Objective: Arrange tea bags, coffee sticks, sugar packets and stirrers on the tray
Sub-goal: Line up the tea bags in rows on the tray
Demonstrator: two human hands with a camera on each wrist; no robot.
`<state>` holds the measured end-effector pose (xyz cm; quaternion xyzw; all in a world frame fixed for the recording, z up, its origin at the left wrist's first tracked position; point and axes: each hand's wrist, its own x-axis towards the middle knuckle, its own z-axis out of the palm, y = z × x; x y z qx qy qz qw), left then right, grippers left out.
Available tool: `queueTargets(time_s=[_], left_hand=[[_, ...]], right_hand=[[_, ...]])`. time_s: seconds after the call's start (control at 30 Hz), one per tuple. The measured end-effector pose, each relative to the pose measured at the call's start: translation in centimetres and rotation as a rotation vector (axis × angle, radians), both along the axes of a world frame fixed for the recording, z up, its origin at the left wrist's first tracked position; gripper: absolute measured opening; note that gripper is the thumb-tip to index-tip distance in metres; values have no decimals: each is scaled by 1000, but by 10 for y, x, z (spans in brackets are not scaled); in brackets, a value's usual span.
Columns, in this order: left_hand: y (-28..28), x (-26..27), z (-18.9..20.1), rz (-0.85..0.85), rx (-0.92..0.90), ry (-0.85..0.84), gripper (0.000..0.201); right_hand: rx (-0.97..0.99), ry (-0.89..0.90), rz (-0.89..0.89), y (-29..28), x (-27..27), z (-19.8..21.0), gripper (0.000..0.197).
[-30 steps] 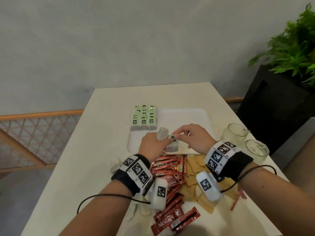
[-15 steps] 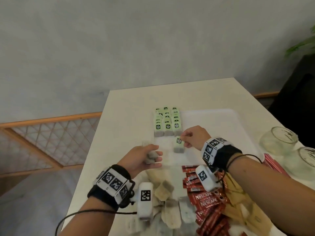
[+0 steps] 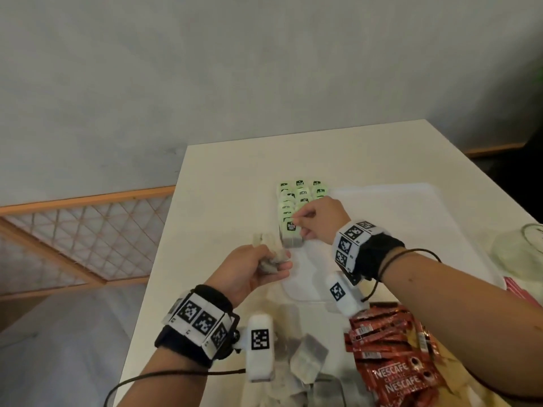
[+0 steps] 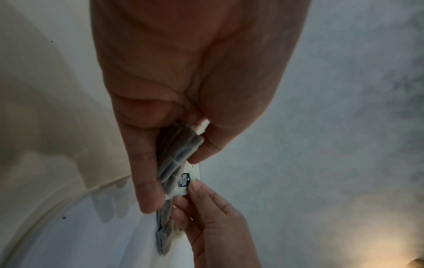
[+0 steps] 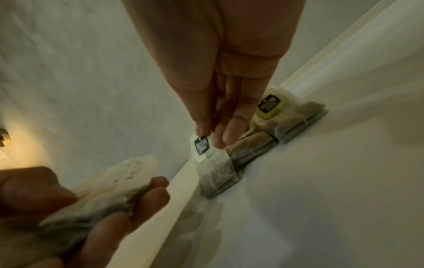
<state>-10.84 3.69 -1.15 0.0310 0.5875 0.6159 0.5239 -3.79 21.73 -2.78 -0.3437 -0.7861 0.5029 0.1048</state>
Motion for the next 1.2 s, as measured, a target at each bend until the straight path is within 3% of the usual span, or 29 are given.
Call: queueTargets(time_s=[0.33,0.57,0.67,0.77,0.93,1.03,1.13,1.2], left_hand=[[-1,-1,1,-1,30,-22,25],[-4,7,-2,16,66,137,23],[1,17,0,-50,74,231,17],[8,30,1,-112,61,324,16],[15,40,5,61,-7,480,18],[19,59,8,49,-13,501,13],[24,71,8,28,5,534,12],[26,72,8,36,6,545,13]], right_hand=[[-3,-28,6,0,-12,2,11],[12,43,21,-9,18,17,21],[-87,102,90,-23,41,19,11],[-88,177,50,-29,59,18,6],[-1,225,-158,-25,80,15,14],[123,154,-138,-30,85,13,16],[123,178,-114,-41,87,15,17],[121,180,-102,-45,90,21,30]])
